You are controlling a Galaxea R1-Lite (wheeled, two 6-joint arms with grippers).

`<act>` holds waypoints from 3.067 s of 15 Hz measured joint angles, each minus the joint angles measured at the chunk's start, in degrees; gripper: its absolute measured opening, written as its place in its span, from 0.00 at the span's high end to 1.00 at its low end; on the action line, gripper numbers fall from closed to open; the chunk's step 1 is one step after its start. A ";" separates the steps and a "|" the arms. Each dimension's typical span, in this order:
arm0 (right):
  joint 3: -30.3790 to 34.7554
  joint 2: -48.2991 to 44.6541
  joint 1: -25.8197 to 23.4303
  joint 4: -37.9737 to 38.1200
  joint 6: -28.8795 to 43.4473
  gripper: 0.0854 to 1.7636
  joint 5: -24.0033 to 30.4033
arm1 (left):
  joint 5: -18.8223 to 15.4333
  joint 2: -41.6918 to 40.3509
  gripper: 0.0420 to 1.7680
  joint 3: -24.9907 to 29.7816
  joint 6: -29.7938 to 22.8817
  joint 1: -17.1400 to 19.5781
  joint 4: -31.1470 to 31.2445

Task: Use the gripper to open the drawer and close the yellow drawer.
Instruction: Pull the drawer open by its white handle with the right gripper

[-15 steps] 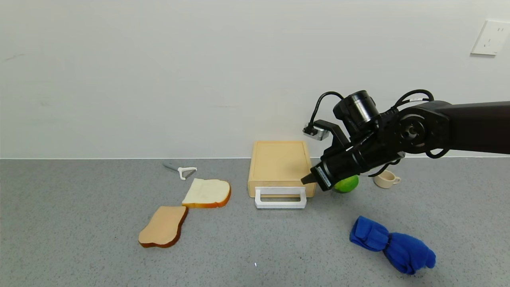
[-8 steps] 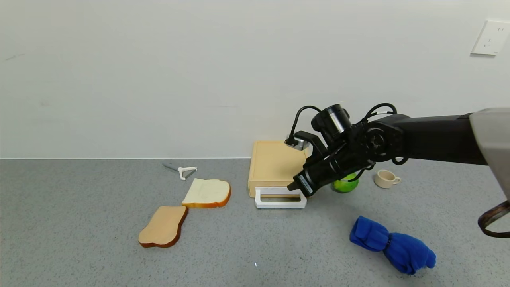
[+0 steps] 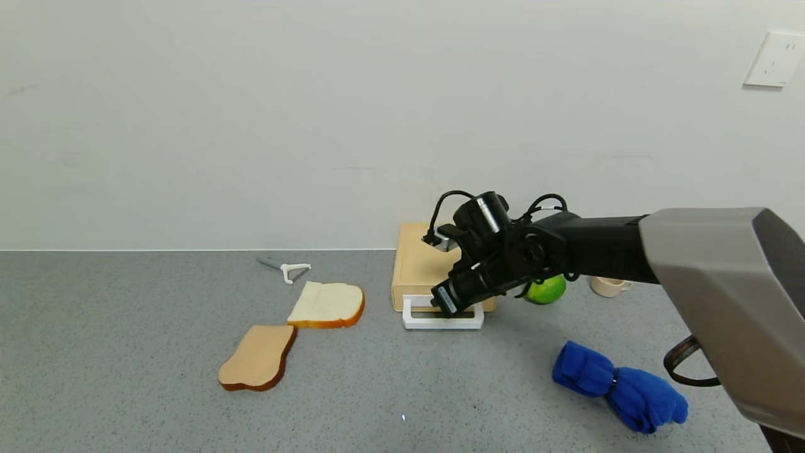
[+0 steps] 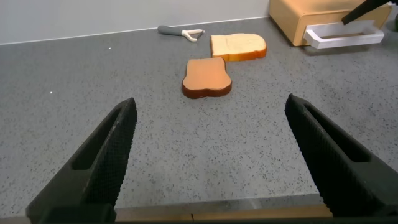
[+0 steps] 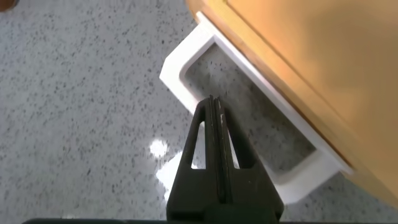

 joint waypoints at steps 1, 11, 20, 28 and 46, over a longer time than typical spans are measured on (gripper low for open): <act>-0.11 0.90 0.05 -1.40 1.01 0.98 -0.45 | -0.02 0.00 0.03 0.00 0.00 0.00 0.02; -0.28 3.91 0.35 -5.74 5.13 0.98 -1.24 | -0.02 0.00 0.03 0.00 0.02 0.00 0.00; -0.33 5.77 0.41 -7.58 8.85 0.98 -1.30 | -0.02 0.00 0.03 0.00 0.00 0.00 0.00; -0.41 5.66 1.15 -3.01 9.57 0.98 -1.30 | -0.02 0.00 0.03 0.00 0.00 0.00 0.00; -0.30 3.11 4.13 9.57 17.93 0.98 -1.28 | -0.02 0.00 0.03 0.00 0.00 0.00 0.02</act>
